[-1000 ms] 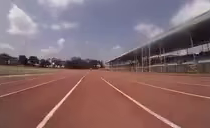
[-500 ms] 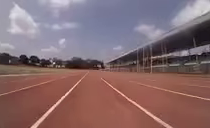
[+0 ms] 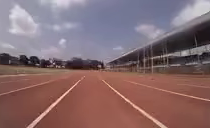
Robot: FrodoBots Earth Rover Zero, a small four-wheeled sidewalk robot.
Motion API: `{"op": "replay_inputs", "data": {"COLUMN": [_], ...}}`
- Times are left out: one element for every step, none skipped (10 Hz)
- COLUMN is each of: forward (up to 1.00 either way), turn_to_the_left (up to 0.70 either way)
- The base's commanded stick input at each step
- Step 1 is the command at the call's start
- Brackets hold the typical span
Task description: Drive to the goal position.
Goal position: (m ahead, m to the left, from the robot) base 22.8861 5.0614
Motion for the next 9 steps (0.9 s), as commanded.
{"op": "replay_inputs", "data": {"forward": [0.70,0.70,0.70,0.70,0.70,0.70,0.70,0.70,0.70], "turn_to_the_left": [-0.35,-0.35,-0.35,-0.35,-0.28,-0.03,0.00,0.00,0.00]}}
